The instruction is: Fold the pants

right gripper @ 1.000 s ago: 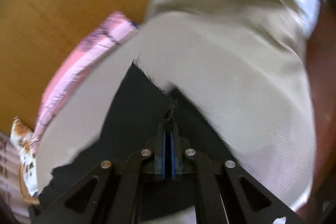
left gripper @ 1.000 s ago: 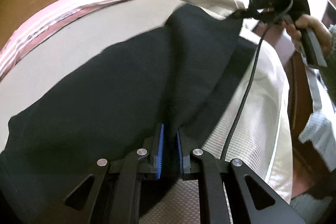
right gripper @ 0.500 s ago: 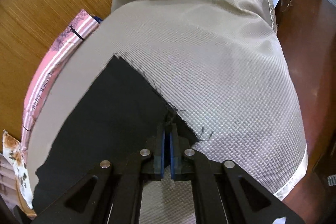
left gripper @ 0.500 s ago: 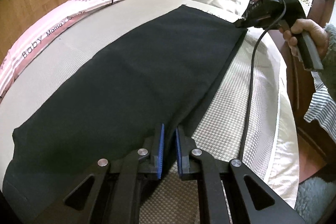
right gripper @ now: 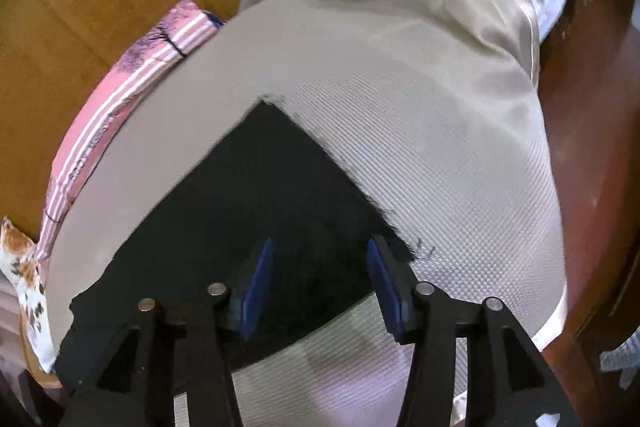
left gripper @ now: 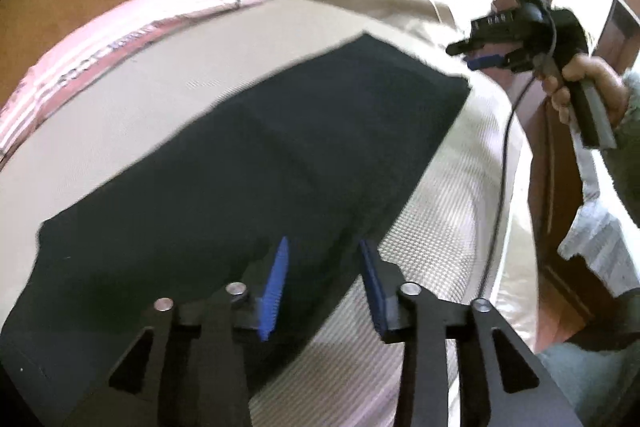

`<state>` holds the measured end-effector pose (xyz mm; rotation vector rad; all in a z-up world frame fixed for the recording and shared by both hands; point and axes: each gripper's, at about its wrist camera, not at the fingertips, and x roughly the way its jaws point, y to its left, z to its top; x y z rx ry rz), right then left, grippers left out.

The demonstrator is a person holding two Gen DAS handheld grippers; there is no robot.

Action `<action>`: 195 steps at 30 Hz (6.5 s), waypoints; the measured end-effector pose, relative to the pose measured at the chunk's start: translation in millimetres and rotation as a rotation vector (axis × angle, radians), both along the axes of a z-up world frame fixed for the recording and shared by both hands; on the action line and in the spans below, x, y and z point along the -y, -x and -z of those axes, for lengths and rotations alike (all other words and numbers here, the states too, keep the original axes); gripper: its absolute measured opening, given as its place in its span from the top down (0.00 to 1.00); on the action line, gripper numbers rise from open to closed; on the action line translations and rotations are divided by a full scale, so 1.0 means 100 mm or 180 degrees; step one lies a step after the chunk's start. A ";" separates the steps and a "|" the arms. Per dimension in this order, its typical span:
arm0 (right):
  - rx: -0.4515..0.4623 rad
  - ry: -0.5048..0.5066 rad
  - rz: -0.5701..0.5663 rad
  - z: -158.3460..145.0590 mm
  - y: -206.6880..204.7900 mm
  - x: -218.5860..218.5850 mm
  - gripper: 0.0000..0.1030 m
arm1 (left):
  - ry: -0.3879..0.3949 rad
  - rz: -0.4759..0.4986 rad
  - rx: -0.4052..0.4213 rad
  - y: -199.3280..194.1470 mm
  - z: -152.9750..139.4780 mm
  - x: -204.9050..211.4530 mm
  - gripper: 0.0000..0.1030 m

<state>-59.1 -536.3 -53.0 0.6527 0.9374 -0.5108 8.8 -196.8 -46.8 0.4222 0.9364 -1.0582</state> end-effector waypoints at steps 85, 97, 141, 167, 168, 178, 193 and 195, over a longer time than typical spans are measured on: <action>-0.0013 0.0372 -0.2432 0.50 -2.27 -2.87 0.56 | -0.0250 -0.2046 0.0261 -1.58 0.43 -1.69 0.64; -0.0072 0.0163 -0.1794 0.54 -1.54 -2.06 0.54 | 0.0114 -0.2397 0.0079 -1.28 0.37 -2.55 0.58; 0.0772 -0.0829 0.0459 0.85 0.39 0.57 0.90 | -0.0238 -0.0638 -0.0238 -0.24 0.38 -0.16 0.56; 0.0648 -0.1448 -0.2118 0.39 -1.44 -2.63 0.92 | 0.0478 -0.2204 -0.0395 -0.75 -0.03 -2.04 0.56; 0.0580 -0.1429 -0.2216 0.43 -1.44 -2.77 0.92 | 0.0496 -0.2212 -0.0422 -0.75 -0.02 -2.05 0.56; 0.0085 -0.1020 -0.2853 0.72 -1.25 -3.40 0.91 | 0.0679 -0.2143 -0.0685 -0.72 0.05 -2.14 0.56; 0.0445 -0.0822 -0.2502 0.26 -0.94 -2.84 0.56 | 0.0893 -0.1833 -0.1628 -0.76 0.19 -1.90 0.56; 0.0488 -0.0808 -0.2339 0.23 -0.89 -2.68 0.56 | 0.0868 -0.1834 -0.1814 -0.77 0.25 -1.87 0.56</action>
